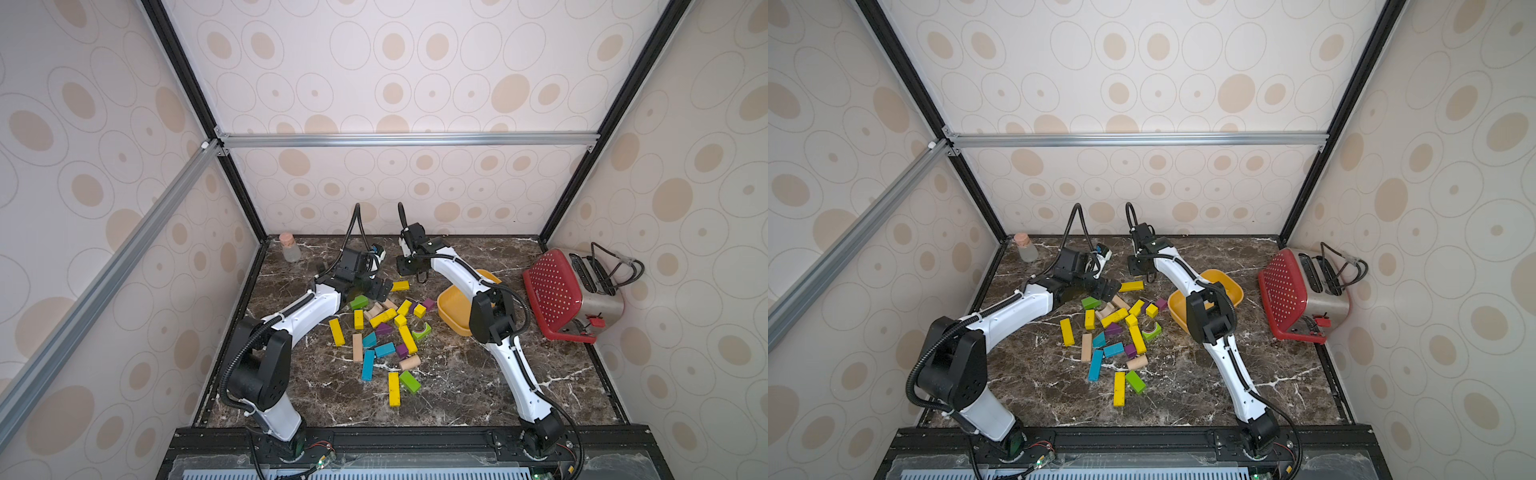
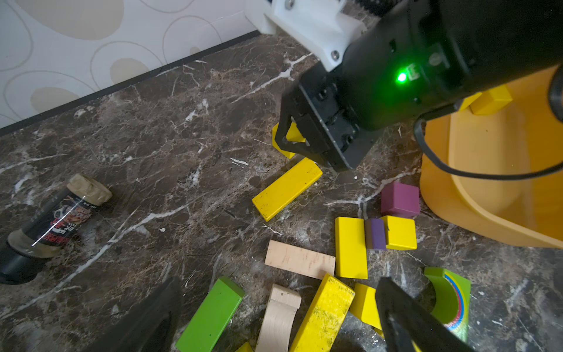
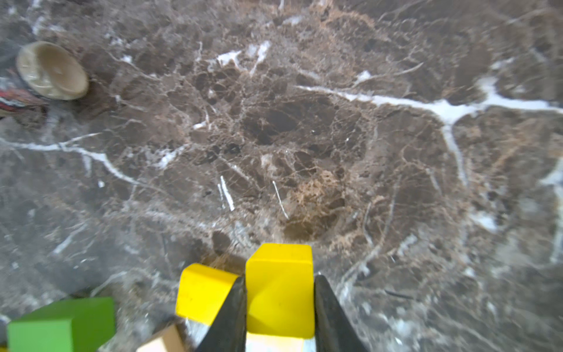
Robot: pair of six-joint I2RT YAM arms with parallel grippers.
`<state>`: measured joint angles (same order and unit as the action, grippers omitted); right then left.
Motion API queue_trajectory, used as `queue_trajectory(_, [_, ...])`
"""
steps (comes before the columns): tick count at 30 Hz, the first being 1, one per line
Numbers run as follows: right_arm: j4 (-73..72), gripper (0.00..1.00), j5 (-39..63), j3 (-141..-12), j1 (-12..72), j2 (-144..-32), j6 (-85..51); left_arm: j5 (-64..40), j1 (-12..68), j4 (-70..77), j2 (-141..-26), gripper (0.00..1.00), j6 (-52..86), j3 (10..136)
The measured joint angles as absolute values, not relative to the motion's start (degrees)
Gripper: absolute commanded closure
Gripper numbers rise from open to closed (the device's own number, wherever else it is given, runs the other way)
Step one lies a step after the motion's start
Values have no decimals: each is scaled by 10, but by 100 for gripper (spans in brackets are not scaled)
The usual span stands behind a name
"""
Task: Pick out the yellow building blocks
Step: Pick up the building block from the center of the board.
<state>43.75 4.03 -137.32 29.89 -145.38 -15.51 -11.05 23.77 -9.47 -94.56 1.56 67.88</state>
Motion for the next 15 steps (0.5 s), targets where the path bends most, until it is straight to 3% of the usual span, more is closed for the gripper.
queue_trajectory(15, [385,85,45,-1172,299,-1280,-165,-126,238,-65,-892,7,53,676])
